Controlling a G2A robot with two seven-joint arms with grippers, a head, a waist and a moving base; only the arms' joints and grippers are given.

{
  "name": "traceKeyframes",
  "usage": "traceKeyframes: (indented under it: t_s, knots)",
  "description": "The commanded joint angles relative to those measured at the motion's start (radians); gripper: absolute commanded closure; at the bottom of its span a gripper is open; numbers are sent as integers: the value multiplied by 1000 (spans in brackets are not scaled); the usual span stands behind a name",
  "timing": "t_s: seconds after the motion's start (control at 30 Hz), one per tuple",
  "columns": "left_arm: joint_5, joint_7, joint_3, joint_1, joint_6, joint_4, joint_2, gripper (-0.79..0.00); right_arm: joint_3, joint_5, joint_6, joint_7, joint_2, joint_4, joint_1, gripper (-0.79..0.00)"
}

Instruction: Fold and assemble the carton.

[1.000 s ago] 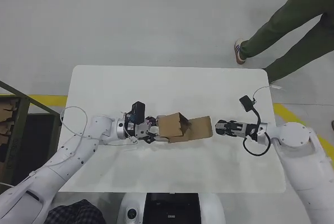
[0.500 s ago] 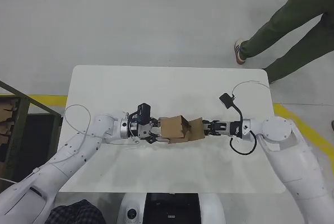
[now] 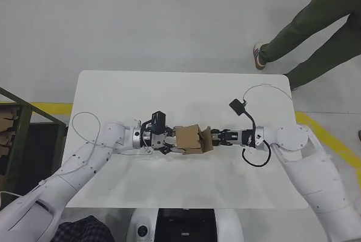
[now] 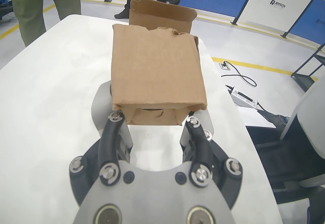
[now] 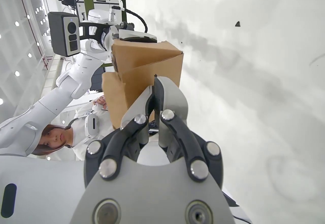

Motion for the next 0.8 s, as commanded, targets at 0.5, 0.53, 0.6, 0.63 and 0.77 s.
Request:
traceKeyframes:
  t_s: [0.5,0.53,0.6,0.63,0.77]
  knots:
    - [30,-33,-15,10,25,8,-16,-360,-8,-141,22,-18,15,-116,-23,-151]
    - [31,-33,-16,11,25,8,-17,-360,-11,-141,22,-17,14,-113,-20,-154]
    - [33,-32,-19,12,25,7,-18,-360,-15,-138,25,-19,13,-108,-14,-154]
    - [34,-32,-21,13,25,7,-19,-363,-17,-137,25,-20,13,-106,-11,-154]
    - [38,-31,-26,15,20,1,-21,-360,-20,-145,39,-24,13,-100,-5,-135]
